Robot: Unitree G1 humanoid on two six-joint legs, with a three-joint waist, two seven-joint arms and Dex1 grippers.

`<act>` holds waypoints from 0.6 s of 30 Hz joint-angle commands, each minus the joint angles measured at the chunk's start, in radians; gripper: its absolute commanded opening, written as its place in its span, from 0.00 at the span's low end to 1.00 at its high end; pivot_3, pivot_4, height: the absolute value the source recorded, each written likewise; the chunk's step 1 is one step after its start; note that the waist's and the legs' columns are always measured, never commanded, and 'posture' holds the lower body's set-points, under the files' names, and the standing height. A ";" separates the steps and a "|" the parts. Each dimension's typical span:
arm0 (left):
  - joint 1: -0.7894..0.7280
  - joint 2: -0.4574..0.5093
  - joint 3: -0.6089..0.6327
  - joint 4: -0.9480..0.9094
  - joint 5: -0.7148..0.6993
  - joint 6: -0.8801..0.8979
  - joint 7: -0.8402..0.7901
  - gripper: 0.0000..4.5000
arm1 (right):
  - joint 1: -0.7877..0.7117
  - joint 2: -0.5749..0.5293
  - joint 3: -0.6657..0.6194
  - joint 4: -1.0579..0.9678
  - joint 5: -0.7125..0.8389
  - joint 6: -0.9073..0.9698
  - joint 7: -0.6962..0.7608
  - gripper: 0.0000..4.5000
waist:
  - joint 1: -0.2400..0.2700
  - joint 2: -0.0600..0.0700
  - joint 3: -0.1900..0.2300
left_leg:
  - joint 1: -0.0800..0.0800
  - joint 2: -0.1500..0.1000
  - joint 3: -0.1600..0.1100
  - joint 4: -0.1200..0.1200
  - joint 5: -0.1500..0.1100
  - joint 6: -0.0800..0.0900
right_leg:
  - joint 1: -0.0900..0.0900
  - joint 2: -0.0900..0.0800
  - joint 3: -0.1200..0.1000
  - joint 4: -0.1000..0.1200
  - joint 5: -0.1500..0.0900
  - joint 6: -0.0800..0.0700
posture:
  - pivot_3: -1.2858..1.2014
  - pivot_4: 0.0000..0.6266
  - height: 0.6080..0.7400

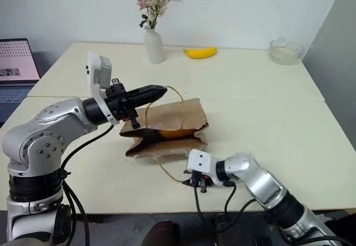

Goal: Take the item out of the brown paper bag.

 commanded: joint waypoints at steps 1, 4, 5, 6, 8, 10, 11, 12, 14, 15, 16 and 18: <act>-0.003 0.008 0.013 -0.040 -0.033 0.010 0.001 0.00 | 0.018 -0.048 -0.086 -0.138 0.076 0.047 0.028 0.70 | 0.000 0.000 0.000 | 0.000 0.000 0.000 0.000 0.000 0.000 | 0.000 0.000 0.000 0.000 0.000 0.000 | 0.52 0.24 1.00; -0.005 0.001 0.005 -0.048 -0.043 0.015 0.008 0.00 | 0.057 -0.110 -0.164 -0.234 0.155 0.091 0.048 0.94 | 0.000 0.000 0.000 | -0.001 0.000 -0.001 -0.001 0.000 0.000 | 0.000 0.000 -0.001 -0.001 0.000 0.000 | 0.52 0.24 1.00; -0.007 -0.003 0.001 -0.051 -0.047 0.017 0.012 0.00 | 0.081 -0.132 -0.205 -0.269 0.193 0.107 0.054 1.00 | 0.000 0.000 0.000 | -0.001 0.000 0.000 -0.001 0.000 0.000 | 0.000 0.000 0.000 -0.001 0.000 0.000 | 0.52 0.24 1.00; -0.010 -0.008 -0.003 -0.053 -0.048 0.017 0.013 0.00 | 0.106 -0.147 -0.258 -0.303 0.243 0.133 0.055 1.00 | 0.000 0.000 0.000 | 0.000 0.000 0.000 -0.001 0.000 0.000 | 0.000 0.000 0.000 -0.001 0.000 0.000 | 0.52 0.24 1.00; -0.015 -0.016 -0.008 -0.052 -0.053 0.017 0.018 0.00 | 0.133 -0.149 -0.339 -0.346 0.323 0.179 0.037 1.00 | 0.000 0.000 0.000 | 0.000 0.000 0.000 -0.001 0.000 0.000 | 0.000 0.000 0.000 -0.001 0.000 0.000 | 0.52 0.24 1.00; -0.020 -0.024 -0.012 -0.045 -0.051 0.013 0.021 0.00 | 0.113 -0.101 -0.398 -0.365 0.394 0.254 -0.033 1.00 | 0.000 -0.001 0.000 | 0.000 0.000 0.000 0.000 0.000 0.000 | 0.000 0.000 0.000 -0.001 0.000 0.000 | 0.52 0.24 1.00; -0.024 -0.029 -0.013 -0.038 -0.049 0.010 0.023 0.00 | 0.090 -0.067 -0.394 -0.360 0.396 0.277 -0.077 1.00 | -0.003 -0.001 0.000 | 0.000 0.000 0.000 0.000 0.000 0.000 | 0.000 0.000 0.000 -0.001 0.000 0.000 | 0.52 0.24 1.00; -0.029 -0.032 -0.014 -0.030 -0.046 0.008 0.023 0.00 | 0.065 -0.037 -0.380 -0.351 0.392 0.302 -0.119 1.00 | -0.006 -0.001 0.000 | 0.001 0.000 0.000 0.000 0.000 0.000 | 0.000 0.000 0.001 0.000 0.000 0.000 | 0.52 0.24 1.00; -0.041 -0.034 -0.015 -0.018 -0.042 0.005 0.020 0.00 | 0.027 0.028 -0.343 -0.322 0.378 0.340 -0.193 1.00 | -0.006 -0.001 0.000 | 0.001 0.000 0.000 0.000 0.000 0.000 | 0.000 0.001 0.001 0.001 0.000 0.001 | 0.52 0.24 1.00; -0.046 -0.034 -0.016 -0.014 -0.040 0.004 0.018 0.00 | 0.010 0.059 -0.314 -0.305 0.367 0.354 -0.226 1.00 | -0.006 -0.001 0.000 | 0.001 0.000 0.000 -0.001 0.000 0.000 | 0.000 0.001 0.001 0.001 0.000 0.001 | 0.52 0.24 1.00; -0.056 -0.034 -0.016 -0.007 -0.038 0.004 0.016 0.00 | -0.009 0.098 -0.269 -0.275 0.343 0.354 -0.261 1.00 | -0.006 -0.001 0.000 | 0.001 0.001 0.000 -0.001 0.000 0.000 | 0.000 0.002 0.001 0.001 0.000 0.000 | 0.52 0.24 1.00; -0.068 -0.031 -0.019 0.003 -0.032 0.000 0.011 0.00 | -0.034 0.146 -0.211 -0.230 0.306 0.348 -0.309 1.00 | -0.005 -0.001 0.000 | 0.000 0.001 0.000 -0.002 0.000 0.000 | -0.001 0.002 0.001 0.000 0.000 0.000 | 0.52 0.24 1.00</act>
